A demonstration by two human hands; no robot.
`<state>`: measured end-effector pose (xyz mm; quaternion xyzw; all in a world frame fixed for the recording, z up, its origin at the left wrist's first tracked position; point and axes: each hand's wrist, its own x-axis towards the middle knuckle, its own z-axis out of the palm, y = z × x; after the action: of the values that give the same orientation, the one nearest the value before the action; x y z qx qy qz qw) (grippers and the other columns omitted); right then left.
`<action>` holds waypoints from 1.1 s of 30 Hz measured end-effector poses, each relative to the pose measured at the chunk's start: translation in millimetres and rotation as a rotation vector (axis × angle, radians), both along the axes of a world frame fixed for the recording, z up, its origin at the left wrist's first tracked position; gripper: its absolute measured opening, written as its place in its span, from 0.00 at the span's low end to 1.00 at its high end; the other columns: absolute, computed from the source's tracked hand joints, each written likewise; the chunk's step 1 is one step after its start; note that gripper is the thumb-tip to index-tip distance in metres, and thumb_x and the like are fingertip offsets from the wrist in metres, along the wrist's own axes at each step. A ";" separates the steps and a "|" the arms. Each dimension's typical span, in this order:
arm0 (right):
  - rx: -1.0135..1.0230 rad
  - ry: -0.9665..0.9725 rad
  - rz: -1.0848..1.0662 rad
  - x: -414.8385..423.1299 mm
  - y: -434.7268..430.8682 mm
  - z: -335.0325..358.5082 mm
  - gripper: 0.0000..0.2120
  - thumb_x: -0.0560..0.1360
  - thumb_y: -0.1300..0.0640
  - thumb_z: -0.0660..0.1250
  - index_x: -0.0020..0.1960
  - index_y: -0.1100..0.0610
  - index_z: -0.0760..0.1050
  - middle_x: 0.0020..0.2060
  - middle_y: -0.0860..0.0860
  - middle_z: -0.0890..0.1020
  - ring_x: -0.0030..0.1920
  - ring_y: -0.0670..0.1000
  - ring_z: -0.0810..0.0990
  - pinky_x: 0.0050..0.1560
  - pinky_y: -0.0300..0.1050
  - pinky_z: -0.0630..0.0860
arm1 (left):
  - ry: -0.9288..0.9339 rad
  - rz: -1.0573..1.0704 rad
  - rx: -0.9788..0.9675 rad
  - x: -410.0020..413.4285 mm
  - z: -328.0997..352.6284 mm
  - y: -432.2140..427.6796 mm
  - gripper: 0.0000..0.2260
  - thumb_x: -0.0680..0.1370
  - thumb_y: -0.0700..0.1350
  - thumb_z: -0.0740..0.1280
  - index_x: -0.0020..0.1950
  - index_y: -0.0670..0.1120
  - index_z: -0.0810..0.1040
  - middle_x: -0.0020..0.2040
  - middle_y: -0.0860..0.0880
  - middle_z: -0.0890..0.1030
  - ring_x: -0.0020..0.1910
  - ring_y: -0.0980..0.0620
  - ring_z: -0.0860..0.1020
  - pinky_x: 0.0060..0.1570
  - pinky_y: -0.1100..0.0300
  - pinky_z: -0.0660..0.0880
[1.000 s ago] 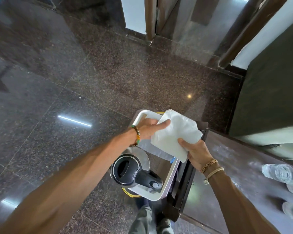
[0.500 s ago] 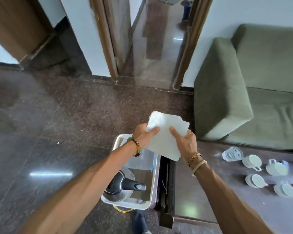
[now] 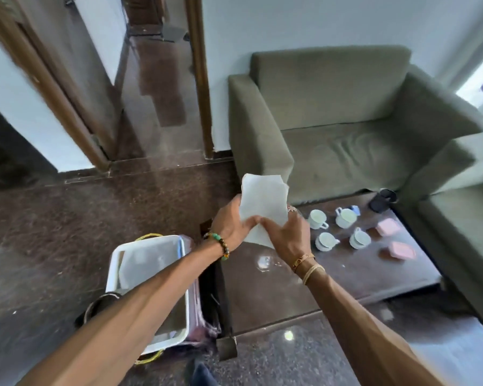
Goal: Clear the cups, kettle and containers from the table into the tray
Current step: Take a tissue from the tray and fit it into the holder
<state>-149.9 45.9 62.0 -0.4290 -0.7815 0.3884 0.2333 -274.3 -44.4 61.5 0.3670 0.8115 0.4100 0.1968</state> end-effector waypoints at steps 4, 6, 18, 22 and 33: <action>0.057 0.013 -0.091 75.1 19.6 6.9 0.12 0.68 0.50 0.73 0.49 0.53 0.79 0.41 0.48 0.85 0.37 0.46 0.78 0.37 0.35 0.68 | 0.048 -0.055 -0.002 77.4 11.1 27.6 0.27 0.69 0.54 0.75 0.64 0.49 0.73 0.54 0.51 0.83 0.50 0.50 0.81 0.44 0.60 0.77; 0.057 0.046 -0.145 118.7 32.0 14.4 0.12 0.68 0.51 0.73 0.49 0.53 0.78 0.41 0.49 0.84 0.38 0.49 0.79 0.38 0.35 0.66 | 0.066 -0.118 0.005 116.7 19.8 44.2 0.26 0.69 0.52 0.76 0.64 0.48 0.73 0.53 0.51 0.82 0.49 0.50 0.80 0.41 0.64 0.74; 0.278 -0.056 -0.397 300.5 104.1 42.5 0.10 0.72 0.58 0.65 0.54 0.58 0.76 0.48 0.55 0.79 0.50 0.59 0.77 0.47 0.44 0.66 | 0.233 -0.327 0.024 314.2 59.1 152.1 0.12 0.79 0.47 0.62 0.61 0.48 0.75 0.49 0.45 0.84 0.43 0.44 0.80 0.34 0.60 0.69; 0.270 -0.008 -0.455 319.0 124.6 28.3 0.09 0.79 0.57 0.57 0.53 0.58 0.74 0.50 0.56 0.77 0.50 0.58 0.75 0.49 0.45 0.66 | 0.269 -0.352 -0.003 343.9 43.7 187.3 0.15 0.80 0.42 0.60 0.66 0.45 0.72 0.52 0.40 0.83 0.49 0.38 0.81 0.43 0.53 0.75; 0.346 -0.135 -0.534 361.8 200.0 29.9 0.13 0.83 0.54 0.51 0.56 0.56 0.72 0.51 0.54 0.76 0.47 0.58 0.78 0.39 0.45 0.69 | 0.224 -0.460 -0.031 376.3 40.7 292.8 0.14 0.79 0.53 0.62 0.45 0.44 0.79 0.42 0.41 0.83 0.42 0.40 0.81 0.35 0.59 0.67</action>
<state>211.9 245.9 91.9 -0.5975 -0.7095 0.1458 0.3440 102.0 248.4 102.2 0.5817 0.7297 0.2988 0.1995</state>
